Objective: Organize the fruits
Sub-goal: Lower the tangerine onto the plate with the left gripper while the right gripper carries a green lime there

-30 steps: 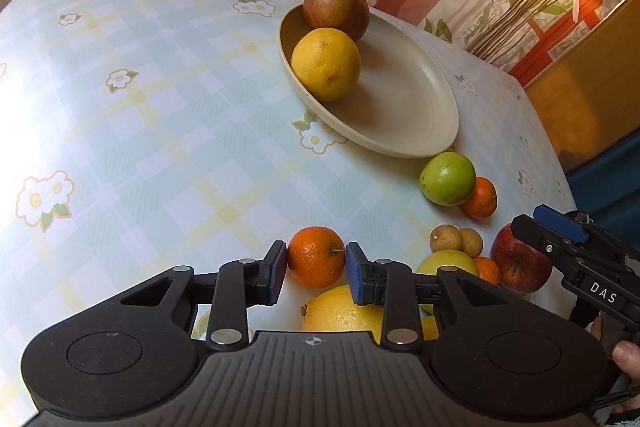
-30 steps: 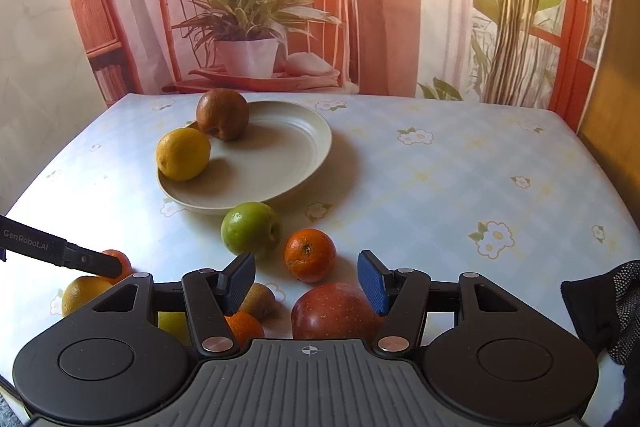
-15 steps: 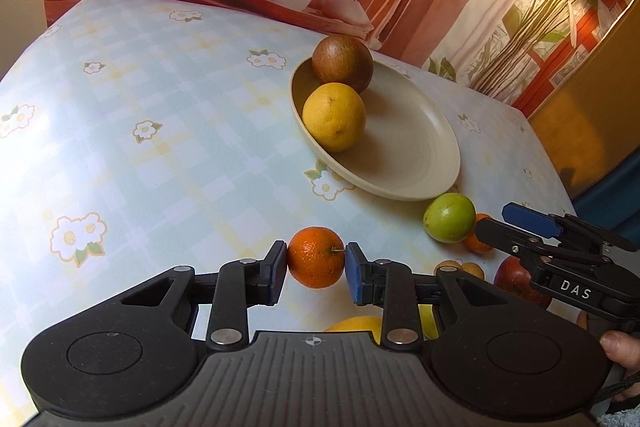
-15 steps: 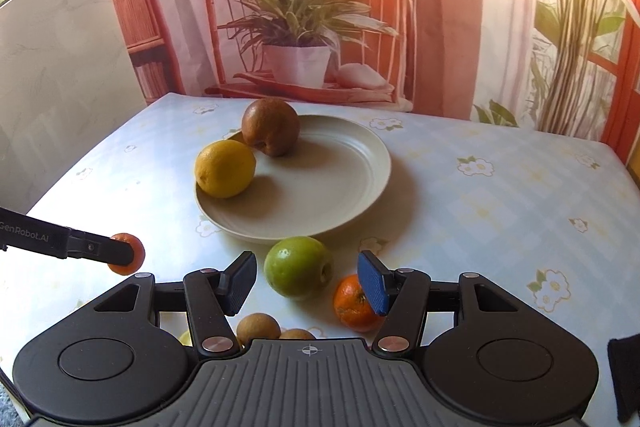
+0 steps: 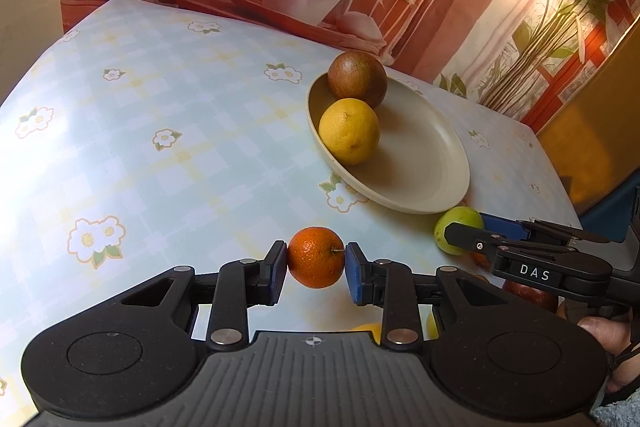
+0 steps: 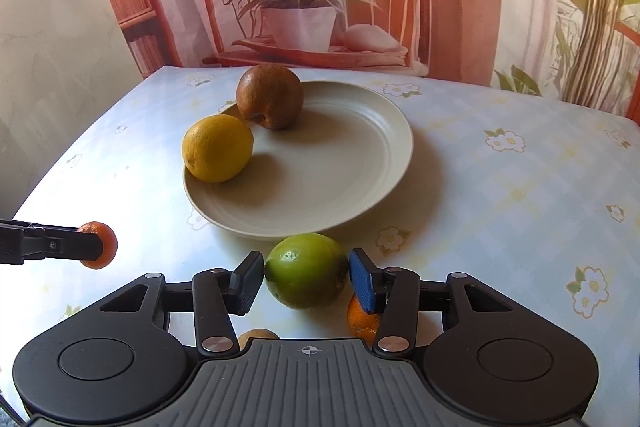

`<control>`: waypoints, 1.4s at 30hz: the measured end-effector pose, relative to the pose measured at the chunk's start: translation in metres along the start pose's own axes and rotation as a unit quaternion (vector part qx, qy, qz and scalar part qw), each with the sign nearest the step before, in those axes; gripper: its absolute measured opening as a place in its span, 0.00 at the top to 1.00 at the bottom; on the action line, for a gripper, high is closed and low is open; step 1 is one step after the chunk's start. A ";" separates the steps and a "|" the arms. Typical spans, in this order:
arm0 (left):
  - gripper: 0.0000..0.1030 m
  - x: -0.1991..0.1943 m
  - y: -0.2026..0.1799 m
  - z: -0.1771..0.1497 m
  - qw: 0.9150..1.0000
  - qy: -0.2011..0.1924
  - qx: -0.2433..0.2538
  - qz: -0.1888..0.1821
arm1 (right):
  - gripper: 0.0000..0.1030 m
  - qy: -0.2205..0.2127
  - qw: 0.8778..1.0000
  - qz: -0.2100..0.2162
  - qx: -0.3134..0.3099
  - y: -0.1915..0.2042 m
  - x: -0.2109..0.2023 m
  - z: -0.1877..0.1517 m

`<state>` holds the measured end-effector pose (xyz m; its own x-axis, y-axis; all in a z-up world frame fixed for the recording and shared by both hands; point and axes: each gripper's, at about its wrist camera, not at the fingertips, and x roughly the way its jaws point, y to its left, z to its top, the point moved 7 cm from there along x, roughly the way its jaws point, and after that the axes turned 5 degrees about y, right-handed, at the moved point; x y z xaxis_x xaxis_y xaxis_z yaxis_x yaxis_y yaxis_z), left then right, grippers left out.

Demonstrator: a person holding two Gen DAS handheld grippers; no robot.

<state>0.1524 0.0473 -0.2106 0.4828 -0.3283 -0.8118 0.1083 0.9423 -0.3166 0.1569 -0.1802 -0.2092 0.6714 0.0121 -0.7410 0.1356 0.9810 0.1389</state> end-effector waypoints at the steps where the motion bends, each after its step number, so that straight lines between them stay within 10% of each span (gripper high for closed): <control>1: 0.68 0.000 -0.001 -0.001 1.000 0.000 0.001 -0.001 | 0.58 -0.002 1.000 0.000 0.000 0.000 -0.001 0.000; 42: 0.68 0.080 -0.061 0.057 0.991 0.025 0.128 0.029 | 0.58 -0.051 0.998 0.019 0.021 -0.046 0.003 0.057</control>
<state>0.2337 -0.0324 -0.2282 0.4526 -0.2692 -0.8501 0.3019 0.9433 -0.1380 0.1943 -0.2362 -0.1805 0.7463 0.0269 -0.6650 0.1382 0.9711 0.1944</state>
